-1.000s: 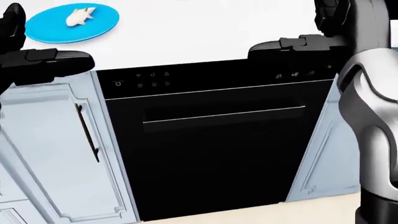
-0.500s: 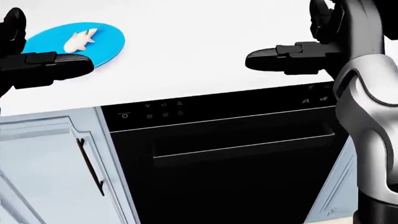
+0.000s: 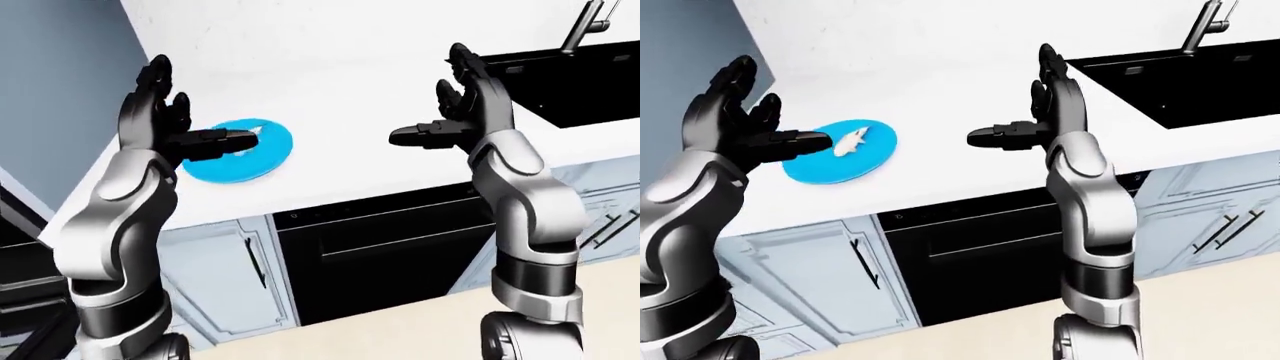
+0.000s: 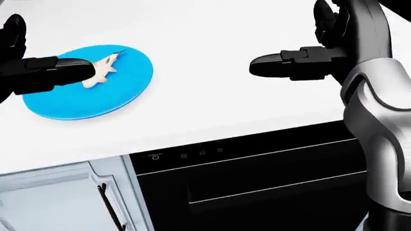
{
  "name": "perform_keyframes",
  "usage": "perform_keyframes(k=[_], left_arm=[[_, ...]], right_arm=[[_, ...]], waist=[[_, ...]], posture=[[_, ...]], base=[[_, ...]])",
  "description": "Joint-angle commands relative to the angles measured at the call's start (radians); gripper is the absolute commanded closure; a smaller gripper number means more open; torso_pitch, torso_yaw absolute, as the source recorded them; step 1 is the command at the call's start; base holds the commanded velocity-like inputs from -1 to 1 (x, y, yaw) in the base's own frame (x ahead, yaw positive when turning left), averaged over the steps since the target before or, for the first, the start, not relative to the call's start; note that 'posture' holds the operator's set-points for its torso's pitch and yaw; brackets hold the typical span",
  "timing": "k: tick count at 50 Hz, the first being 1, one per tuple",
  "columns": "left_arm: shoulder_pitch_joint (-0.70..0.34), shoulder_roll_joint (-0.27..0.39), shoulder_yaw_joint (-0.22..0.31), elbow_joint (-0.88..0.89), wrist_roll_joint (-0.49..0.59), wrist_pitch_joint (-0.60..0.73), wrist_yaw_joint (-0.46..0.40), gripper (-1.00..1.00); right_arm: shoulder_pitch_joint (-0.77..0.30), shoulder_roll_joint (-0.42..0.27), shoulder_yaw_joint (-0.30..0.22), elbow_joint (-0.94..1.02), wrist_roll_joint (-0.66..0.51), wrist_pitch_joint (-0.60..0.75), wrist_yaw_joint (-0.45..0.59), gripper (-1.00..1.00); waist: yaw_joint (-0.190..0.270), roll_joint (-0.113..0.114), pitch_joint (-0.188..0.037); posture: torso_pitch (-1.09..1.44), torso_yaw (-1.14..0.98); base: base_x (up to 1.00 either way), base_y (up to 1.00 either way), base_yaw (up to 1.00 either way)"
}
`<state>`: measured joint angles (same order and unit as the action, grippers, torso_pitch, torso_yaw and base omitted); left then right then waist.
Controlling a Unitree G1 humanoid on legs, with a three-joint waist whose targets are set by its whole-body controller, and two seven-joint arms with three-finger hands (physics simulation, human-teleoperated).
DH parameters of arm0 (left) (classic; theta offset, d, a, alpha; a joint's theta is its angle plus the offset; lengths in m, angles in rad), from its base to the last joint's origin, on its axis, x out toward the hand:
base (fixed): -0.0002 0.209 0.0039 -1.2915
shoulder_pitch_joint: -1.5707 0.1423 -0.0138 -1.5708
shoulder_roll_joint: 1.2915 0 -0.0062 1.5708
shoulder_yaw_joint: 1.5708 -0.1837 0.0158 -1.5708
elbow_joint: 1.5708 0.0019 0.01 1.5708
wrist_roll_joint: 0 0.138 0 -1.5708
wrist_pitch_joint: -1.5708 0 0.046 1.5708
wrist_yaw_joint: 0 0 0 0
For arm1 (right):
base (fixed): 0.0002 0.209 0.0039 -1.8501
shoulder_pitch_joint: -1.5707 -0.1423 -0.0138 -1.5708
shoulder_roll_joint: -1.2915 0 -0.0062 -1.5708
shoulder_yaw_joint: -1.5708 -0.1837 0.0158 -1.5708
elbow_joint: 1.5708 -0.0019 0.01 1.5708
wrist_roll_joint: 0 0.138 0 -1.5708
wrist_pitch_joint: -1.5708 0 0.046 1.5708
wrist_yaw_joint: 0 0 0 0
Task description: Place the fish on the top rack of the oven.
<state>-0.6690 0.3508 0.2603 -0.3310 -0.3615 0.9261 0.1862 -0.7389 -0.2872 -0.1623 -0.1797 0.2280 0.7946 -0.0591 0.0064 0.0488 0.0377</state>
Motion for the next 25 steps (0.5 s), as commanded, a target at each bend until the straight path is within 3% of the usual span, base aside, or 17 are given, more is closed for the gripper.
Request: perform_keyframes(k=[1, 6, 9, 11, 12, 13, 15, 16, 18, 19, 20, 25], left_arm=[[-0.04, 0.009, -0.002, -0.042, -0.006, -0.039, -0.007, -1.0], [-0.042, 0.006, -0.006, -0.043, -0.005, -0.036, -0.005, -1.0], [-0.041, 0.006, -0.005, -0.037, -0.004, -0.042, -0.007, -1.0], [-0.041, 0.006, -0.005, -0.034, -0.004, -0.044, -0.008, -1.0], [-0.041, 0.006, -0.005, -0.033, -0.004, -0.046, -0.009, -1.0], [-0.043, 0.007, -0.004, -0.035, -0.006, -0.042, -0.007, -1.0], [-0.043, 0.006, -0.006, -0.035, -0.005, -0.042, -0.007, -1.0], [-0.044, 0.006, -0.005, -0.035, -0.006, -0.041, -0.007, -1.0], [-0.045, 0.007, -0.004, -0.036, -0.007, -0.038, -0.006, -1.0], [-0.044, 0.007, -0.005, -0.034, -0.007, -0.041, -0.007, -1.0], [-0.044, 0.008, -0.005, -0.034, -0.006, -0.042, -0.007, -1.0], [-0.046, 0.01, -0.001, -0.036, -0.009, -0.039, -0.007, -1.0]], right_arm=[[-0.039, -0.019, -0.028, -0.039, -0.009, -0.04, -0.007, -1.0], [-0.039, -0.02, -0.029, -0.036, -0.009, -0.043, -0.006, -1.0], [-0.039, -0.018, -0.027, -0.029, -0.01, -0.048, -0.005, -1.0], [-0.04, -0.018, -0.026, -0.028, -0.012, -0.05, -0.005, -1.0], [-0.041, -0.018, -0.028, -0.027, -0.012, -0.053, -0.006, -1.0], [-0.042, -0.019, -0.026, -0.028, -0.013, -0.051, -0.005, -1.0], [-0.042, -0.017, -0.027, -0.024, -0.014, -0.055, -0.007, -1.0], [-0.044, -0.017, -0.028, -0.025, -0.013, -0.054, -0.008, -1.0], [-0.044, -0.018, -0.029, -0.017, -0.014, -0.056, -0.011, -1.0], [-0.044, -0.018, -0.028, -0.018, -0.014, -0.054, -0.013, -1.0], [-0.044, -0.018, -0.028, -0.019, -0.014, -0.053, -0.013, -1.0], [-0.044, -0.018, -0.028, -0.024, -0.013, -0.048, -0.015, -1.0]], waist=[[-0.008, -0.005, -0.03], [-0.002, -0.051, -0.018], [0.004, -0.101, -0.025], [-0.005, -0.081, -0.026], [-0.001, -0.102, -0.021], [0.0, -0.107, -0.006], [0.004, -0.081, -0.02], [-0.001, -0.066, -0.012], [-0.007, -0.011, -0.01], [-0.009, -0.052, -0.002], [-0.002, -0.046, -0.009], [0.005, -0.061, -0.021]], posture=[[0.0, 0.0], [0.0, 0.0], [0.0, 0.0], [0.0, 0.0], [0.0, 0.0], [0.0, 0.0], [0.0, 0.0], [0.0, 0.0], [0.0, 0.0], [0.0, 0.0], [0.0, 0.0], [0.0, 0.0]], base=[[0.14, 0.38, 0.0], [0.14, 0.38, 0.0], [0.13, 0.38, 0.0], [0.14, 0.38, 0.0], [0.11, 0.3, 0.0], [0.01, 0.0, 0.0], [0.0, 0.0, 0.0], [0.0, 0.0, 0.0], [0.0, 0.0, 0.0], [0.0, 0.0, 0.0], [0.0, 0.0, 0.0], [0.0, 0.0, 0.0]])
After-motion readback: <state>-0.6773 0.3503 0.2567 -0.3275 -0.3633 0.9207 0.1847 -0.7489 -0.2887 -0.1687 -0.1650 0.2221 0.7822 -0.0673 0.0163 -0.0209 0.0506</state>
